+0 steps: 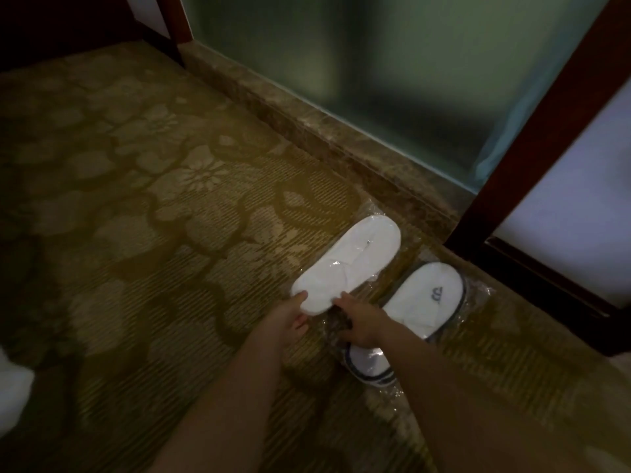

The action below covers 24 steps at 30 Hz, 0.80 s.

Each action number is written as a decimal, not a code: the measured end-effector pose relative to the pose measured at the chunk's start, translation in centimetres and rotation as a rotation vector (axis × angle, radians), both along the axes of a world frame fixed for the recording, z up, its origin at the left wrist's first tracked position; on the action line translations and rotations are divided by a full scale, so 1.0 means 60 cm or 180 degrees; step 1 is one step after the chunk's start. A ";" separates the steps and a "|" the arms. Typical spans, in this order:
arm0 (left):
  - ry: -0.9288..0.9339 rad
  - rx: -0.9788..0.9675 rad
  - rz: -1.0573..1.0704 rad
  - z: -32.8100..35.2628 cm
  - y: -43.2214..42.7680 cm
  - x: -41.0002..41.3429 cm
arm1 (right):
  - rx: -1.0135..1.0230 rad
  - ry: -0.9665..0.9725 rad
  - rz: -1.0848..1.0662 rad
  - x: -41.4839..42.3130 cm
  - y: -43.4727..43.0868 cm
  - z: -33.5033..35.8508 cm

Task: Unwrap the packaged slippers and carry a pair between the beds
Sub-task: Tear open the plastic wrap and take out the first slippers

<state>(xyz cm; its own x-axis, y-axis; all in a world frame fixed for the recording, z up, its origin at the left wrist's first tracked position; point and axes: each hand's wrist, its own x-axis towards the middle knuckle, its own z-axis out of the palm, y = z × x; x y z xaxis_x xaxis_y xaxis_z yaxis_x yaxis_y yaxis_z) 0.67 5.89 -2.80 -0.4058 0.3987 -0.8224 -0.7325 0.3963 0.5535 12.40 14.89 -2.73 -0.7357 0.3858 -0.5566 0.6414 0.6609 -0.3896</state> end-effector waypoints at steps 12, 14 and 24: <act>0.1019 0.0421 0.0376 0.038 0.024 0.008 | -0.0279 0.0944 -0.0984 0.008 0.011 0.020; 0.1115 0.0383 0.0596 0.055 0.019 0.004 | -0.0281 0.1197 -0.1269 0.005 0.015 0.038; 0.1611 0.0443 0.0741 0.157 -0.061 -0.051 | 0.1010 0.1612 -0.1928 0.012 0.010 0.152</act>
